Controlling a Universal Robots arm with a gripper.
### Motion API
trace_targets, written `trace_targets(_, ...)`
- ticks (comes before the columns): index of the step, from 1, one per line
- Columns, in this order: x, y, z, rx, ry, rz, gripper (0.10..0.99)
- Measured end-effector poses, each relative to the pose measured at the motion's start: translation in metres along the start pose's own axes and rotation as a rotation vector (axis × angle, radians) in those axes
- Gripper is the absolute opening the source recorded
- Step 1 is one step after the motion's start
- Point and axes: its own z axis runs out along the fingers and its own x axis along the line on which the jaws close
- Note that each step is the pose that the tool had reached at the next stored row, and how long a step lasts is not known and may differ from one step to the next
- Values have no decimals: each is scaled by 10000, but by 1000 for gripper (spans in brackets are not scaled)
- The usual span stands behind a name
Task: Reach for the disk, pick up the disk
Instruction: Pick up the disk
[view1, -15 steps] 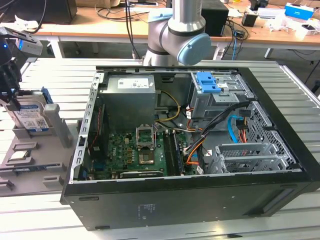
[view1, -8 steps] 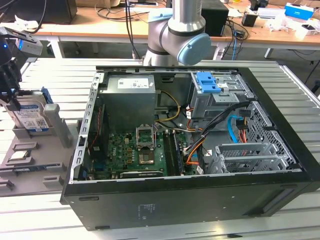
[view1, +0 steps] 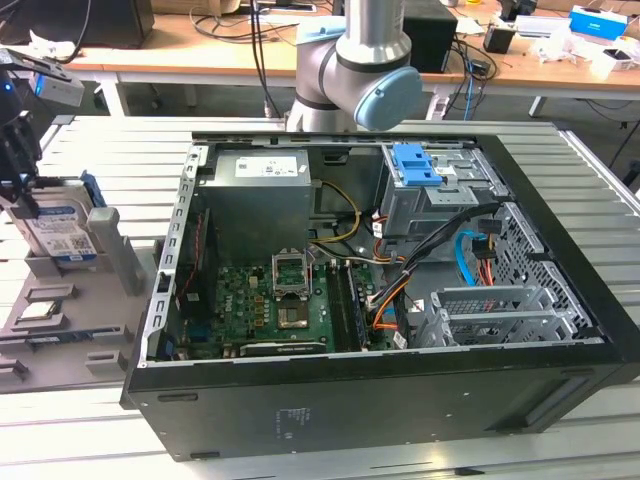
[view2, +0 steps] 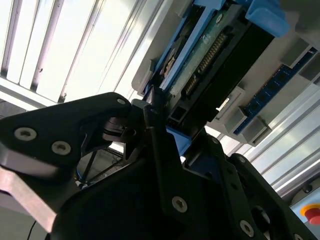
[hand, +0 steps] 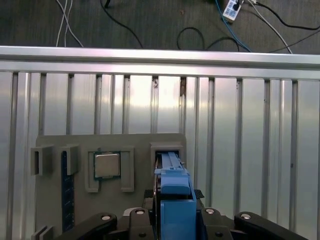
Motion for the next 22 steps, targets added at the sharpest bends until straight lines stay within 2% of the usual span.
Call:
trace_targets(5,2,4,-113,1,-1,0,365)
trace_targets(10,5,10,-280,1,0,0,365)
trace_targets(14,7,13,-356,0,-1,0,365)
trace_targets(19,9,17,-508,0,0,0,365)
trace_targets(22,11,19,-570,0,0,0,365)
